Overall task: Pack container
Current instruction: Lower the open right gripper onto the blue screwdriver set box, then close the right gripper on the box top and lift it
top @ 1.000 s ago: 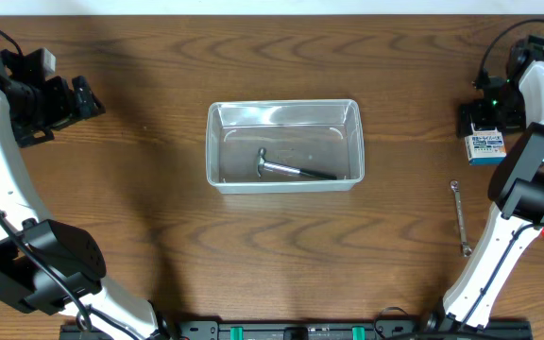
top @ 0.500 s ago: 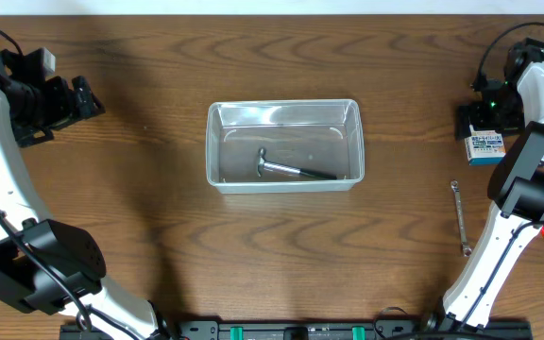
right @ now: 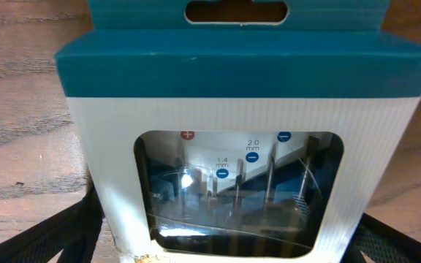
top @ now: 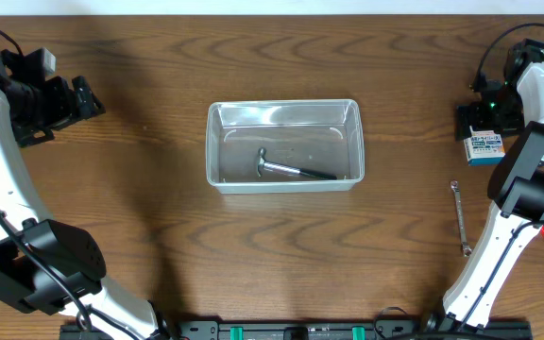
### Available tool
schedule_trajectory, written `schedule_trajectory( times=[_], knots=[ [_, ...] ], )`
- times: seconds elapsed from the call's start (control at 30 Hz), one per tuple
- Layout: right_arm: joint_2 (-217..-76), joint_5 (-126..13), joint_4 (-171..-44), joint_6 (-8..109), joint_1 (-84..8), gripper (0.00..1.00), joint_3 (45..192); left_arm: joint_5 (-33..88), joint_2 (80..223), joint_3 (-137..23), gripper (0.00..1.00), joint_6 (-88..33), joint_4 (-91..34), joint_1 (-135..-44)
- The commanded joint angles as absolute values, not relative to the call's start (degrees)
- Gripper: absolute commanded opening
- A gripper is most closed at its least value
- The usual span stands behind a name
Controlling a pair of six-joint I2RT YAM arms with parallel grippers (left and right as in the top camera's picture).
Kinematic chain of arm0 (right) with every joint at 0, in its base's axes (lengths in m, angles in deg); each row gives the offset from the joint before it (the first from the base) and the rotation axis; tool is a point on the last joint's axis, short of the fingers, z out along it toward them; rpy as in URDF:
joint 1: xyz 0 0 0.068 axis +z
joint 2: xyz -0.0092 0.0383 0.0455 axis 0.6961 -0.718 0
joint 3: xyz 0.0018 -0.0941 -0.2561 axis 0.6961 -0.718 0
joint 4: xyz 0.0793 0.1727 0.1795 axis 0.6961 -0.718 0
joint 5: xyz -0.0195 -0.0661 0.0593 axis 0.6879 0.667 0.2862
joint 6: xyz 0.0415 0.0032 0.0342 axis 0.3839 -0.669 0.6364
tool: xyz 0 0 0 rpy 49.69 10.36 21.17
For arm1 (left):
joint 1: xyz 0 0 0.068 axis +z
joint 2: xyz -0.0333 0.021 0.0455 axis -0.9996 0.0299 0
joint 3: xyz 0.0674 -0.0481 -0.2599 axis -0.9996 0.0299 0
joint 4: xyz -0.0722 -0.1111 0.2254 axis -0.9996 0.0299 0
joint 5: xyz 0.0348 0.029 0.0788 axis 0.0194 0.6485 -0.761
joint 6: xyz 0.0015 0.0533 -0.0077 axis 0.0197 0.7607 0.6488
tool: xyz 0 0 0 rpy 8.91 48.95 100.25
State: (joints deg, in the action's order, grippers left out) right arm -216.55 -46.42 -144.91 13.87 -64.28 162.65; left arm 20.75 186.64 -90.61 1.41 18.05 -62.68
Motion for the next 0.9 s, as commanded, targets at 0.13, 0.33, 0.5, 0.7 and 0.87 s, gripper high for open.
schedule_trajectory(
  times=[0.13, 0.33, 0.5, 0.7, 0.87],
  knots=[
    [-219.3, -45.6, -144.8, 14.1, -64.8, 0.91, 162.7, 20.1, 187.2, -90.5, 0.98, 1.7, 18.0, -62.7],
    [-219.3, -45.3, -144.7, 15.1, -64.8, 0.85, 162.7, 20.1, 187.2, -90.5, 0.98, 1.7, 18.0, -62.7],
    [-219.3, -45.2, -144.9, 15.6, -64.8, 0.81, 162.7, 20.1, 187.2, -90.5, 0.98, 1.7, 18.0, -62.7],
    [-219.3, -45.2, -145.0, 16.0, -64.7, 0.75, 162.7, 20.1, 187.2, -90.5, 0.98, 1.7, 18.0, -62.7],
    [-219.2, -45.2, -145.3, 16.4, -64.3, 0.74, 163.0, 20.1, 187.2, -90.5, 0.98, 1.7, 18.0, -62.7]
  ],
)
